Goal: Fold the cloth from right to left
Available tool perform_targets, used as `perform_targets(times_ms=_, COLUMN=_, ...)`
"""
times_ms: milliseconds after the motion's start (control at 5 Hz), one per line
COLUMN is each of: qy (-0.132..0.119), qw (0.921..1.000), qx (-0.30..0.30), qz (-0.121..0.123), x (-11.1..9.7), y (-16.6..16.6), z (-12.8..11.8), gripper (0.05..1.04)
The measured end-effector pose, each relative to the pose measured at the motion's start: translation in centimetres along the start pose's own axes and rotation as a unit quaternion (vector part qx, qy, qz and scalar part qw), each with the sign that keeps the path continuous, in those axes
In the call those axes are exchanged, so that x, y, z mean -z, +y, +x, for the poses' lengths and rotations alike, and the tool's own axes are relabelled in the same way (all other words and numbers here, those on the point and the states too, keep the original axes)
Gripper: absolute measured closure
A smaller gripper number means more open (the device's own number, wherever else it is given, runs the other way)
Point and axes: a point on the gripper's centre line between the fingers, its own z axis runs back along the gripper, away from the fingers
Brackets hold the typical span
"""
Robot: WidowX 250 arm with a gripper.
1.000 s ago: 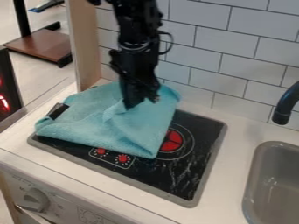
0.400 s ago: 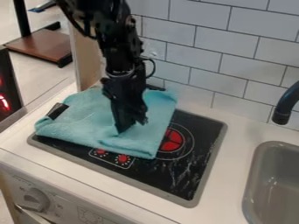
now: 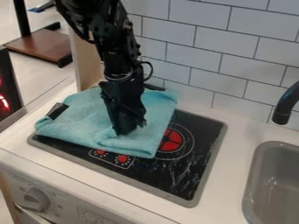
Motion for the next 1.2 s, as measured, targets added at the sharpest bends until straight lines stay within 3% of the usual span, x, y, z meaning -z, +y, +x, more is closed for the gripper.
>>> perform_targets(times_ms=200, qy=0.006, qw=1.0000, qx=-0.004, qz=0.002, x=0.0, y=0.1, z=-0.2, gripper=0.283)
perform_targets(times_ms=400, qy=0.015, qw=0.9998, qx=-0.005, qz=0.008, x=-0.1, y=0.2, z=-0.4, gripper=0.072)
perform_targets(times_ms=800, qy=0.005, qw=0.9998, qx=0.004, qz=0.020, x=-2.2, y=0.3, z=0.2, gripper=0.084)
perform_targets(times_ms=1200, qy=-0.040, qw=0.9987, qx=0.000, qz=0.033, x=-5.6, y=0.3, z=1.3, gripper=0.084)
